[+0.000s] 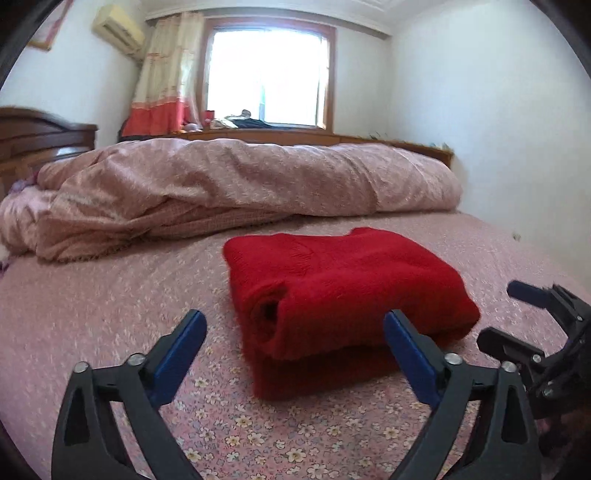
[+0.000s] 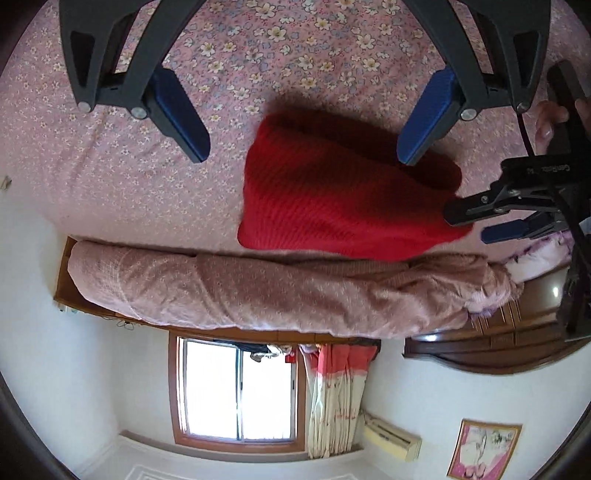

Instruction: Fold small clothes

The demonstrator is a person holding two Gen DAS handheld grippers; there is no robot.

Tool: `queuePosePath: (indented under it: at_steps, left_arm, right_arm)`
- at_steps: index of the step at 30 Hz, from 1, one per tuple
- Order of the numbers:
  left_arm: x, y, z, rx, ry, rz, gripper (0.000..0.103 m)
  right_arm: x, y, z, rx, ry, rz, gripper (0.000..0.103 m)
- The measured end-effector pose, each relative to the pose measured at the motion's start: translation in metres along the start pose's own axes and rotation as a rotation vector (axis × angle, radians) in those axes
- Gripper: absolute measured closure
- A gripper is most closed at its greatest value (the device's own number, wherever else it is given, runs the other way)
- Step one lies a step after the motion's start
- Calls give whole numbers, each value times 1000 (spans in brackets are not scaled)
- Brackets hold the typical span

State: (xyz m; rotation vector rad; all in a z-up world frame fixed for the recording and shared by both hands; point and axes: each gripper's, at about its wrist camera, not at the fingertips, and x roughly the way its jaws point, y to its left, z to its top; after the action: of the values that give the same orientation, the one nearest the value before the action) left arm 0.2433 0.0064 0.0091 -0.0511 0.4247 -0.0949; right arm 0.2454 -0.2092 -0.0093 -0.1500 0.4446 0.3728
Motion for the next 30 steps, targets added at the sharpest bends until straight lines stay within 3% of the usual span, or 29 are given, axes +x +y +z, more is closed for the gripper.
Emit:
queuePosePath:
  at_steps: [3, 10, 30]
  left_arm:
    - [4, 4, 1, -21, 15, -7, 5]
    - [8, -13, 1, 66, 30, 1, 5]
    - [16, -8, 0, 47, 76, -2, 5]
  right_arm:
    - [2, 3, 0, -12, 10, 4, 0]
    - [2, -5, 1, 19, 6, 15, 0]
    - [13, -8, 3, 35, 48, 31, 0]
